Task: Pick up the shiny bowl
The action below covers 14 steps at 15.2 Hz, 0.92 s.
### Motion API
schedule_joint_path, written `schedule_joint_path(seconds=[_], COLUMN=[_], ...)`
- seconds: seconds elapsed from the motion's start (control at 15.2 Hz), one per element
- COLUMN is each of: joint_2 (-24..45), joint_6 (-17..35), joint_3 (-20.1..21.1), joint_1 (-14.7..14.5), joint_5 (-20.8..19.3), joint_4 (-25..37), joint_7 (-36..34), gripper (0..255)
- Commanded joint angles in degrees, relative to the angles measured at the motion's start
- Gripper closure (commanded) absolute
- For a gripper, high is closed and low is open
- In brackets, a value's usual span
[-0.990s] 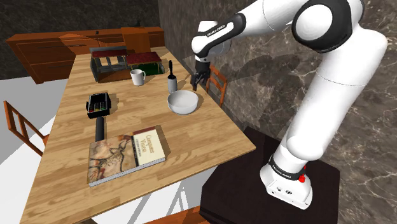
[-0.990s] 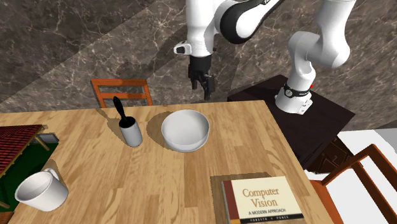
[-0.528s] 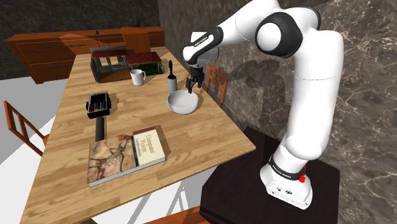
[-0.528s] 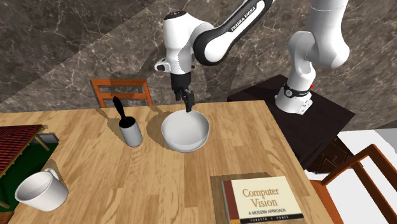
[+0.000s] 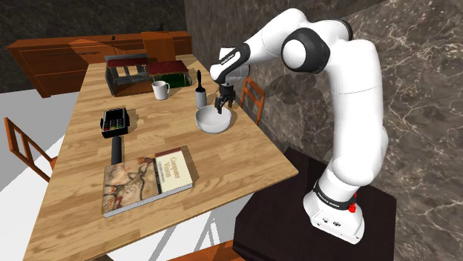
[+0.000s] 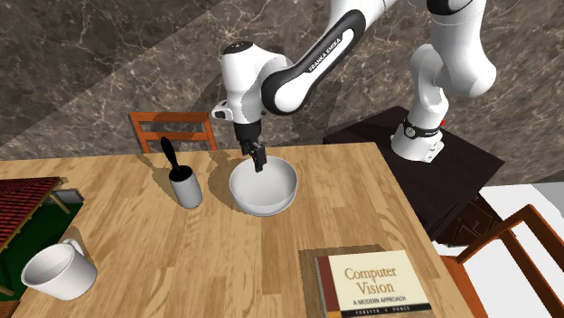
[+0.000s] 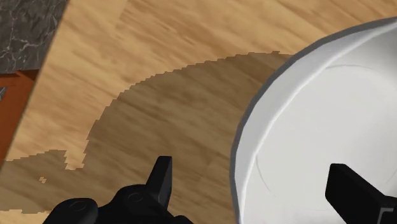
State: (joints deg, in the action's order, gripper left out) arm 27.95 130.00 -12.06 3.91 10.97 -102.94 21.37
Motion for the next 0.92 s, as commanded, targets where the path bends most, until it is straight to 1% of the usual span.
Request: schedule_joint_path(seconds=[0.0, 0.07, 0.2, 0.26, 0.86], joint_2=[1.0, 1.7, 1.7, 1.8, 1.7], joint_6=[1.1, 2.0, 2.0, 2.0, 2.0], joint_3=[0.2, 0.3, 0.3, 0.3, 0.3], joint_1=[0.2, 0.3, 0.3, 0.3, 0.3], joint_5=[0.3, 0.6, 0.6, 0.6, 0.6], joint_4=[-0.1, -0.3, -0.3, -0.2, -0.3], joint_7=[0.3, 0.5, 0.5, 0.5, 0.5], gripper=[0, 0, 0, 255, 255])
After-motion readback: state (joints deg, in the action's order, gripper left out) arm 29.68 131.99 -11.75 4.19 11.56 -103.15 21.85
